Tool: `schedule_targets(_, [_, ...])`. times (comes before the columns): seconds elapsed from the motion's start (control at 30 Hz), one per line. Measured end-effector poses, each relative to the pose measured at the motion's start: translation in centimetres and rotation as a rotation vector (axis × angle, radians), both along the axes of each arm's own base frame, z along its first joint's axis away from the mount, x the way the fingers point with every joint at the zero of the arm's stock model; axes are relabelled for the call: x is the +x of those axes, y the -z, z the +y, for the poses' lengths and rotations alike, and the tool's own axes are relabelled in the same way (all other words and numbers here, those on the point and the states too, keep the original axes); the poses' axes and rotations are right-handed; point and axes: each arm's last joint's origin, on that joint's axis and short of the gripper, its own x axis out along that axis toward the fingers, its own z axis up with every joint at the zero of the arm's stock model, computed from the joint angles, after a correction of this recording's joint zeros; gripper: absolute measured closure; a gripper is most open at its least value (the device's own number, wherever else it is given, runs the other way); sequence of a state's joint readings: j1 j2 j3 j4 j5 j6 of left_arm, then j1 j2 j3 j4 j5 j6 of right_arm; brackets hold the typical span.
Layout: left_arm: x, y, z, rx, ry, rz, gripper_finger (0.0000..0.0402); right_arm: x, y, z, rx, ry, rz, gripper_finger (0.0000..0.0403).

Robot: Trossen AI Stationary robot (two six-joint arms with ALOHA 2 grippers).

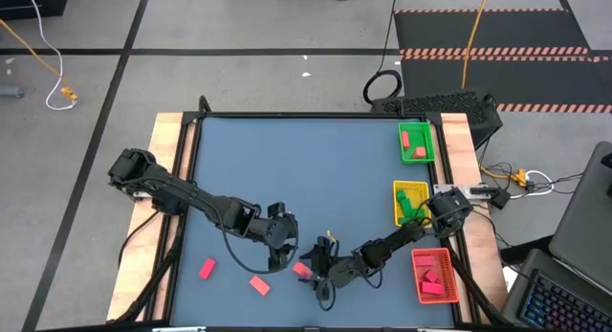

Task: Sort & place blocks by color
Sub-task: Put right orange block into the green basket

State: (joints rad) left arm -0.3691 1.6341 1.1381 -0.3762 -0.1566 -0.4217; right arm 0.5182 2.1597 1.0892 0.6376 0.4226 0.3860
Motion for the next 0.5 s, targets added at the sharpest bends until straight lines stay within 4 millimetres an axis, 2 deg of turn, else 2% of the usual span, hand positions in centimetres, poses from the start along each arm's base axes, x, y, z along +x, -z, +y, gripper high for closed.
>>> schedule_targets(0.1, [-0.06,0.02,-0.08,0.001,0.003,0.004,0.0213,-0.02,0.18,-0.26,0.016,0.031,0.030,0.0098])
schedule_targets(0.23, [-0.08,0.02,-0.12,0.001,0.004,0.004,0.0213,-0.15,0.43,-0.49,0.002,0.082,0.050,0.0130])
schedule_targets(0.37, [-0.07,0.02,-0.13,0.000,0.003,0.003,0.0213,-0.18,0.50,-0.56,-0.004,0.091,0.057,0.0193])
schedule_targets(0.5, [-0.07,0.02,-0.13,0.001,0.004,0.003,0.0213,-0.21,0.37,-0.62,-0.010,0.093,0.058,0.0279])
